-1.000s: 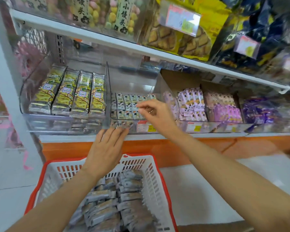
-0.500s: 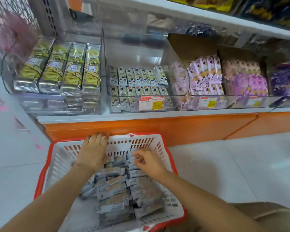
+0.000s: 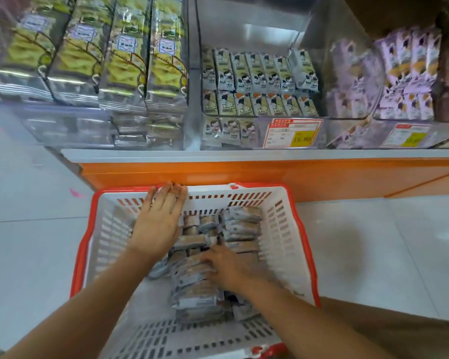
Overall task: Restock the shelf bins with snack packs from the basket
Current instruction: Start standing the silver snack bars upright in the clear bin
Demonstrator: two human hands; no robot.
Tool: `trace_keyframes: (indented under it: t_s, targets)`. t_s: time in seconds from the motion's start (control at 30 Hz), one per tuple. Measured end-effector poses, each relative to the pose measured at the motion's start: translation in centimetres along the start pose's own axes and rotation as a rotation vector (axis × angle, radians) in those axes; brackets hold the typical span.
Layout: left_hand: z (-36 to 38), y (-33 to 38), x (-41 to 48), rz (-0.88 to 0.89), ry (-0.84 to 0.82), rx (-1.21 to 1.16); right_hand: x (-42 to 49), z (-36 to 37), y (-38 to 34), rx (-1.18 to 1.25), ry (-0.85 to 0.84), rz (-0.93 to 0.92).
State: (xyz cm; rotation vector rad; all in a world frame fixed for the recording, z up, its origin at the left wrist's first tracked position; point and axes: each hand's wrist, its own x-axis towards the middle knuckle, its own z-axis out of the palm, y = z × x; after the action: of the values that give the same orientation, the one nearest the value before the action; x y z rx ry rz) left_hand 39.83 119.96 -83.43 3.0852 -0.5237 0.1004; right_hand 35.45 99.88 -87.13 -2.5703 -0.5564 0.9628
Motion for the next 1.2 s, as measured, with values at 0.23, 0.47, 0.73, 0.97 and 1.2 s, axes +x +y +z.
trace_keyframes:
  t_s: [0.23,0.47,0.73,0.97,1.2]
  targets:
    - [0.6,-0.2,0.1,-0.004,-0.006,0.004,0.5,1.2,0.8,-0.106,0.049,-0.054]
    - [0.1,0.2,0.0,-0.012,-0.002,-0.041,-0.4,-0.9,1.3,0.098,0.114,-0.037]
    - [-2.2,2.6,-0.4,0.152,-0.189,-0.456,-3.9,-7.2,0.7,0.557,0.362,-0.005]
    - [-7.6,5.7,-0.1,-0.040,-0.285,-1.070,-7.6,-11.9,-0.9,0.816,0.581,-0.150]
    - [-11.6,7.5,0.3,-0.168,-0.133,-1.231,-10.7,-13.9,-2.0,0.926,0.631,-0.196]
